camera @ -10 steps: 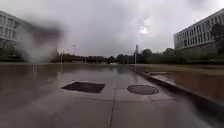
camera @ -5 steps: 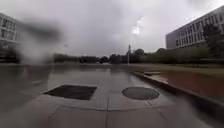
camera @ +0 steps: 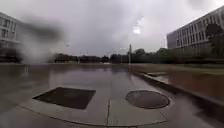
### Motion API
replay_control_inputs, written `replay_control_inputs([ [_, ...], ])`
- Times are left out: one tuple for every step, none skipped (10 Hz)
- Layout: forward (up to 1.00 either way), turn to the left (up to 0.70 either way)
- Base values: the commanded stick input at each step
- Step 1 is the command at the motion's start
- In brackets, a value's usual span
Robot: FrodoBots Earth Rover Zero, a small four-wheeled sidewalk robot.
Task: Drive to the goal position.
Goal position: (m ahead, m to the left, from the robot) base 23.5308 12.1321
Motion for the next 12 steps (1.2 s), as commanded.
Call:
replay_control_inputs([
  [0.70,0.00],
  [0.70,0.00],
  [0.70,0.00],
  [0.70,0.00],
  [0.70,0.00],
  [0.70,-0.01],
  [0.70,-0.02],
  [0.70,-0.02],
  [0.70,-0.01],
  [0.70,0.00],
  [0.70,0.00],
  [0.70,0.00],
])
